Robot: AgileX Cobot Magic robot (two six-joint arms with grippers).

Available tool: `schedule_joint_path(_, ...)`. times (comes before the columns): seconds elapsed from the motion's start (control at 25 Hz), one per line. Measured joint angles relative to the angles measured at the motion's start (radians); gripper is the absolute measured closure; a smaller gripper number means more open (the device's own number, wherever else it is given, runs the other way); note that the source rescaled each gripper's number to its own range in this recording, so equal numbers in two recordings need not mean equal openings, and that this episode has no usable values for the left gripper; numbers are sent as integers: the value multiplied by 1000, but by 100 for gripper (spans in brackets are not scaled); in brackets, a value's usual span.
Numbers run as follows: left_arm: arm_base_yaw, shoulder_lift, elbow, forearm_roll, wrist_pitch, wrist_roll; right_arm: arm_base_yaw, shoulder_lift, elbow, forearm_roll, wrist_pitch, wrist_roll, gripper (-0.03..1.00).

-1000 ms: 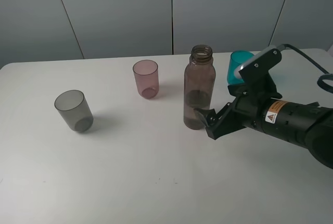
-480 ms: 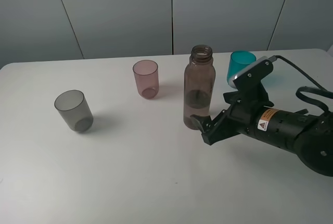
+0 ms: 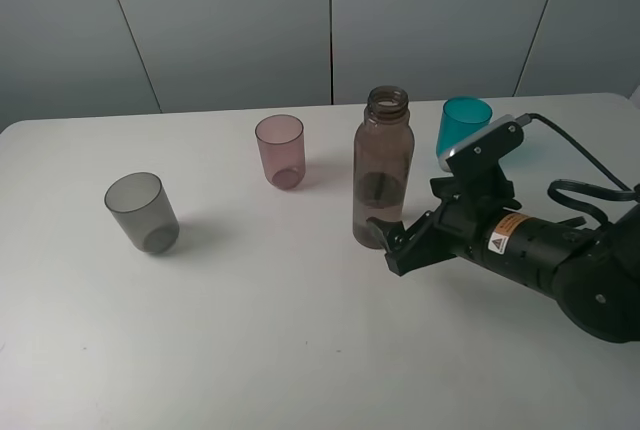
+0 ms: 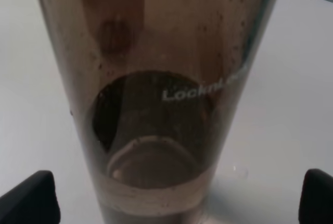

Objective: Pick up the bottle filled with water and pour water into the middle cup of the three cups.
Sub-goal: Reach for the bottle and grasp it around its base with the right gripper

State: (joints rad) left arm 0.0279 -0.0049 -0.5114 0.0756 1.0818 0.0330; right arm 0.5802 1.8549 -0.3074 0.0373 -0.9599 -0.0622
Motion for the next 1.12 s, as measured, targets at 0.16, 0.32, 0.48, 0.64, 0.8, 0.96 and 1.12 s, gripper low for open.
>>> schedule_joint_path(0.16, 0, 0, 0, 0, 0, 0, 0, 0, -15, 4, -22, -2, -3)
schedule_joint_path(0.32, 0, 0, 0, 0, 0, 0, 0, 2, -26, -18, -22, -2, -3)
schedule_joint_path(0.48, 0, 0, 0, 0, 0, 0, 0, 2, -26, -50, -22, -2, -3)
schedule_joint_path(0.64, 0, 0, 0, 0, 0, 0, 0, 2, -45, -72, -5, -2, -3)
schedule_joint_path(0.8, 0, 0, 0, 0, 0, 0, 0, 36, -76, -85, -8, 0, -3)
schedule_joint_path(0.96, 0, 0, 0, 0, 0, 0, 0, 93, -83, -105, -73, 14, -3)
schedule_joint_path(1.12, 0, 0, 0, 0, 0, 0, 0, 156, -85, -109, -204, 19, -3)
